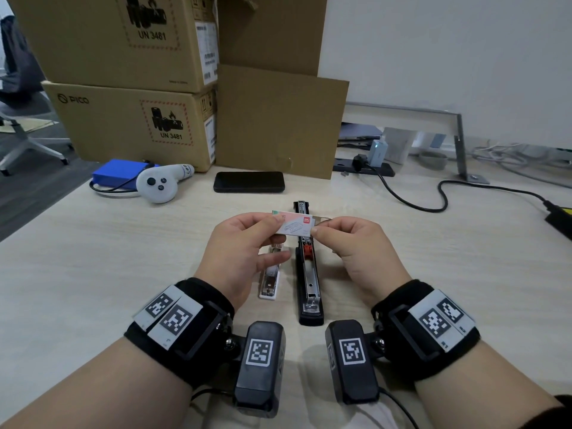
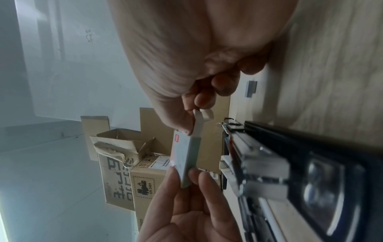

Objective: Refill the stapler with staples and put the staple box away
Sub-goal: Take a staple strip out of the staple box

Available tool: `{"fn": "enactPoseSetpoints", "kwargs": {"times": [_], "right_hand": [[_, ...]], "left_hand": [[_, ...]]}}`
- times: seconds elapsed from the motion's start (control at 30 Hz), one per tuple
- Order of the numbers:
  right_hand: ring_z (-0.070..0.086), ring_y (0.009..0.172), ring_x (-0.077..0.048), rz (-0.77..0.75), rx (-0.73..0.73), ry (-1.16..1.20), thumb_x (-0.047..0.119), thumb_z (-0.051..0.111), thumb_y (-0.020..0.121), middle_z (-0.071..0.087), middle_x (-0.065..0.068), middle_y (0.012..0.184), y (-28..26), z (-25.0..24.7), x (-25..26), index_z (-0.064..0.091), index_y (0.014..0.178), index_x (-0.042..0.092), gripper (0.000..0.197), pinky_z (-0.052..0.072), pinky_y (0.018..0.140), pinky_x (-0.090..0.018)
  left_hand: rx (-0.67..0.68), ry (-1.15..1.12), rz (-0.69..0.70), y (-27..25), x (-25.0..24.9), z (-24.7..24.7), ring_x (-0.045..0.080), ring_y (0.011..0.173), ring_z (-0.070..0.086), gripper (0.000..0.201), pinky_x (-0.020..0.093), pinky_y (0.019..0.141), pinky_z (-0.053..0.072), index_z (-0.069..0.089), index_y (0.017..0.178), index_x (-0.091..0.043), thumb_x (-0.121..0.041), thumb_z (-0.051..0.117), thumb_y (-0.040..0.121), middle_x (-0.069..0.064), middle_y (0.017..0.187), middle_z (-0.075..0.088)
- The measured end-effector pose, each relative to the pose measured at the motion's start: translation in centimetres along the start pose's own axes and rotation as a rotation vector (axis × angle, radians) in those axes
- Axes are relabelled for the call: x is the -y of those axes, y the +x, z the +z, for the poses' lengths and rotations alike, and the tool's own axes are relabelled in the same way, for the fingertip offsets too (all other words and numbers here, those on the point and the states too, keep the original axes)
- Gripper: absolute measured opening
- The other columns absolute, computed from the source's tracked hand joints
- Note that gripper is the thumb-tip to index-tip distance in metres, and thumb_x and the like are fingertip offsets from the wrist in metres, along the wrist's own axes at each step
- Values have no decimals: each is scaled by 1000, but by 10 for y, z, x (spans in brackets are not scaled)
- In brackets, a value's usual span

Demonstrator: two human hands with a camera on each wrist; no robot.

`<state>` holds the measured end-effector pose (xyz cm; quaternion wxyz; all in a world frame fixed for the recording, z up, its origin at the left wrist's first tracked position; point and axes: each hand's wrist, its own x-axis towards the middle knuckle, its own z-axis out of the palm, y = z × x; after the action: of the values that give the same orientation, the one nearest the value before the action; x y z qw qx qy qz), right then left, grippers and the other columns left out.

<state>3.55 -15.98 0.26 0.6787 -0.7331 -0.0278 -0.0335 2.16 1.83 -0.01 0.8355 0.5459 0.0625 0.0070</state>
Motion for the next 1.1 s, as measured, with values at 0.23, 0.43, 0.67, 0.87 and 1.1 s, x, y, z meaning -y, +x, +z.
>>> {"fn": "enactPoseSetpoints", "kwargs": {"times": [0.23,0.43,0.67,0.87,1.1], "right_hand": [[72,72,3,-68,-56,-7,11,79,85,80,1,80,-4,3,2,78,86,2,9,49,63,-7],[74,78,-3,-46,-51,-10,12,79,85,82,-2,87,-5,5,3,79,86,5,7,50,66,-9],[59,49,8,-47,-7,47,3,73,89,70,14,57,-8,4,7,73,86,-5,9,43,52,-5],[51,41,5,-41,5,6,0,66,92,56,18,44,-9,7,10,63,82,0,11,40,48,-7],[48,49,2,-74,-105,-122,6,72,86,57,13,57,-1,-5,9,66,71,14,18,43,52,-11]], "left_hand": [[-6,13,20,-1,0,0,19,84,70,8,28,58,62,74,90,-6,-12,70,93,22,104,77],[47,49,78,-1,0,-1,17,80,73,12,30,64,64,73,83,-7,-10,68,94,15,92,78],[58,31,86,-2,-1,0,15,77,73,19,29,62,64,75,81,-10,-9,65,97,13,88,78],[-10,18,69,-2,-2,0,18,80,74,10,28,58,62,75,88,-9,-12,68,95,18,95,80],[-82,-20,32,3,-1,-2,12,75,73,8,33,60,65,73,91,-7,-13,70,95,8,85,80]]}}
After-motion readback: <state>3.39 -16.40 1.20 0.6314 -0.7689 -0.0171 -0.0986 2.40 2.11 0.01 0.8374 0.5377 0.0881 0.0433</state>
